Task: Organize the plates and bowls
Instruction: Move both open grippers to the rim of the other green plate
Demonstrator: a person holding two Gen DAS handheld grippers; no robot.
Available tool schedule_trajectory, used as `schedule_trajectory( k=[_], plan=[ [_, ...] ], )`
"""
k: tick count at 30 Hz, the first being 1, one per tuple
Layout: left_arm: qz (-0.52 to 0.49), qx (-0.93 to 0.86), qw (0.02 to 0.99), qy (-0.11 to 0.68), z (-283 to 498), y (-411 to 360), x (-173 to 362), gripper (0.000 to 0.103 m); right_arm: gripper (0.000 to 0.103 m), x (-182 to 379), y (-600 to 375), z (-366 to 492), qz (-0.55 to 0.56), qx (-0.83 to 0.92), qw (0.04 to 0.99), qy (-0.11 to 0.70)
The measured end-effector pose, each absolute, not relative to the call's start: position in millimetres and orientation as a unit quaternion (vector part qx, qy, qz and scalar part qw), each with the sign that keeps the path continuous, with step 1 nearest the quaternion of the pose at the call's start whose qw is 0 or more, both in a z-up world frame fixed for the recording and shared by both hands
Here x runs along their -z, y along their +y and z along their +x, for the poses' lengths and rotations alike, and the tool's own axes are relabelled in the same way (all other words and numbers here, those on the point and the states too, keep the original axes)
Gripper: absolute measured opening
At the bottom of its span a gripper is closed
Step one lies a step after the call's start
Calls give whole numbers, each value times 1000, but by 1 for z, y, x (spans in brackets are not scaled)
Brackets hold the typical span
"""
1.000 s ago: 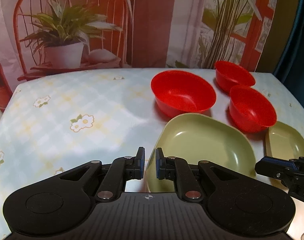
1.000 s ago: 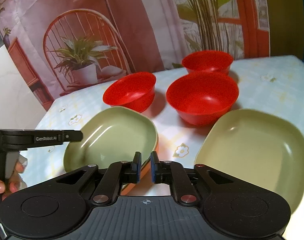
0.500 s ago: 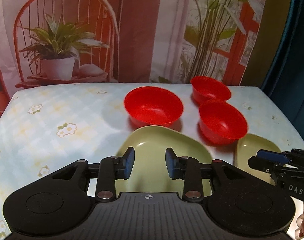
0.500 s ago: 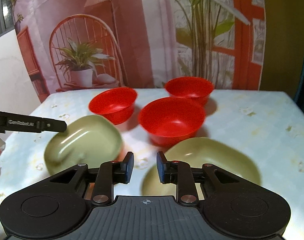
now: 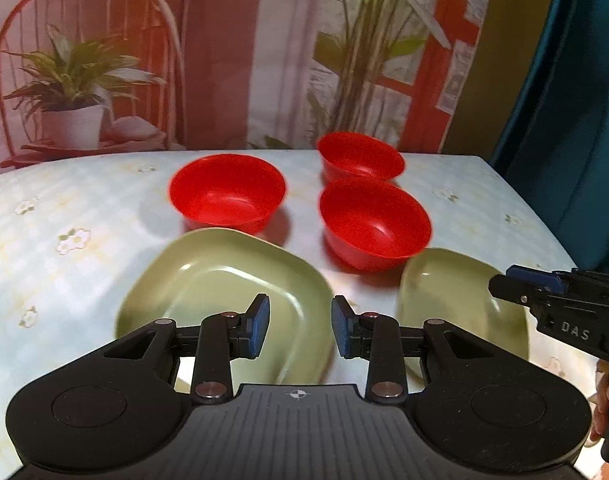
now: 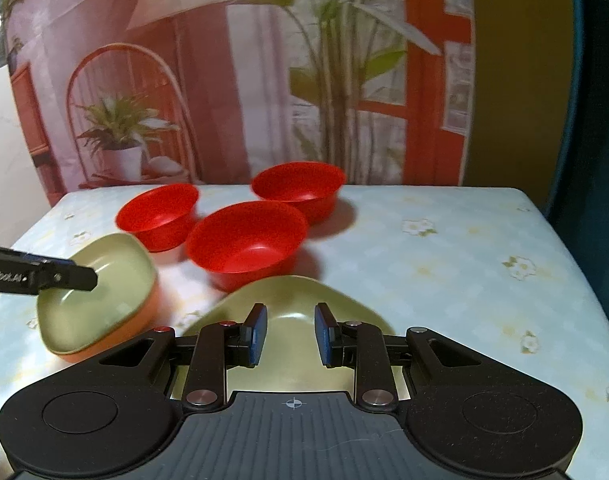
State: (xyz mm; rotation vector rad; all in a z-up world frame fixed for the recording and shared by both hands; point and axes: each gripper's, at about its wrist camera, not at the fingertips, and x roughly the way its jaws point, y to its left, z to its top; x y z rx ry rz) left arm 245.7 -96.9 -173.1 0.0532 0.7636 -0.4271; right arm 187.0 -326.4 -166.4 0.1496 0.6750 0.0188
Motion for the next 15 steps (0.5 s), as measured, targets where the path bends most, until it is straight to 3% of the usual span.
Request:
schedule_trajectory(
  k=[15],
  plan=[
    [23,249,881,401,239,-139,195,36,25,185,-370,178,96,25,938,331]
  ],
)
